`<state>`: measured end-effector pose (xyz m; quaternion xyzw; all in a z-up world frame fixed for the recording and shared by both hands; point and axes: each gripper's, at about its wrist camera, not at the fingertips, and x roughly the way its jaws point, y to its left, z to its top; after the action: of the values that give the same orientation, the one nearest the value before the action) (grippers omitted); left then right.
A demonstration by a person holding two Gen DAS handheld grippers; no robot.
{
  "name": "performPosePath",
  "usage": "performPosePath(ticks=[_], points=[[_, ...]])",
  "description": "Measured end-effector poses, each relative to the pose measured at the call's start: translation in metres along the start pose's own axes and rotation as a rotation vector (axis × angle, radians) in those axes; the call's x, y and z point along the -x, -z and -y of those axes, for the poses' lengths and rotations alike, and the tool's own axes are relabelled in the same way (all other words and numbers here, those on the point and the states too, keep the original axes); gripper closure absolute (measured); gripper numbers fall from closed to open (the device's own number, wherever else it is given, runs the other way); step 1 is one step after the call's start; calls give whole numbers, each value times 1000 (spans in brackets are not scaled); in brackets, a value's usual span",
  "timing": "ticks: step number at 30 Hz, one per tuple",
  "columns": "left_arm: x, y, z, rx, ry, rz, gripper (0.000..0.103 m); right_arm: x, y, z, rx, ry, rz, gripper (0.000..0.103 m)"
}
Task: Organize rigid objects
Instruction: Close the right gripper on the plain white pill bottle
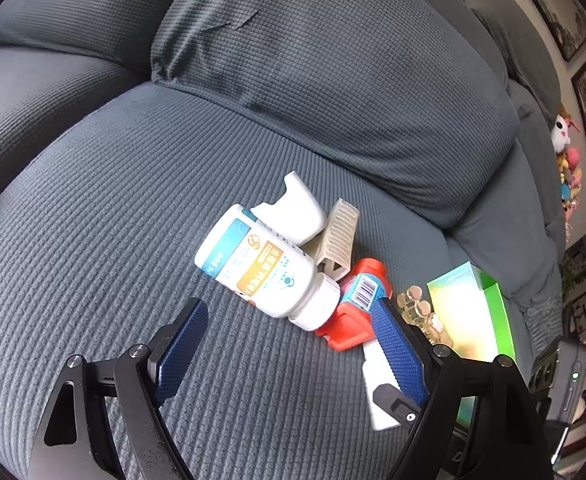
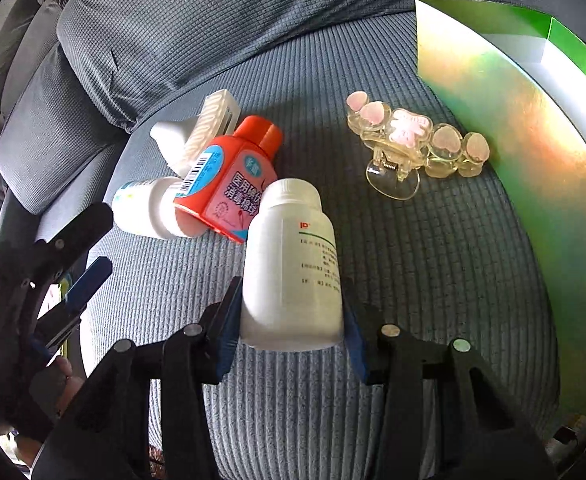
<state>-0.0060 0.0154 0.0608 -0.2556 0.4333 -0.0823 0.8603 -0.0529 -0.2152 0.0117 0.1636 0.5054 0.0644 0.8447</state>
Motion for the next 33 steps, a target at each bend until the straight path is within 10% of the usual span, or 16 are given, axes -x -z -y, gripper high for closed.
performPosePath(ticks=[24, 33], points=[[-27, 33, 50, -162, 212, -235, 19, 7, -32, 29, -119, -205, -23, 46], [-41, 47, 59, -198, 165, -299, 19, 6, -29, 30, -118, -241, -40, 46]])
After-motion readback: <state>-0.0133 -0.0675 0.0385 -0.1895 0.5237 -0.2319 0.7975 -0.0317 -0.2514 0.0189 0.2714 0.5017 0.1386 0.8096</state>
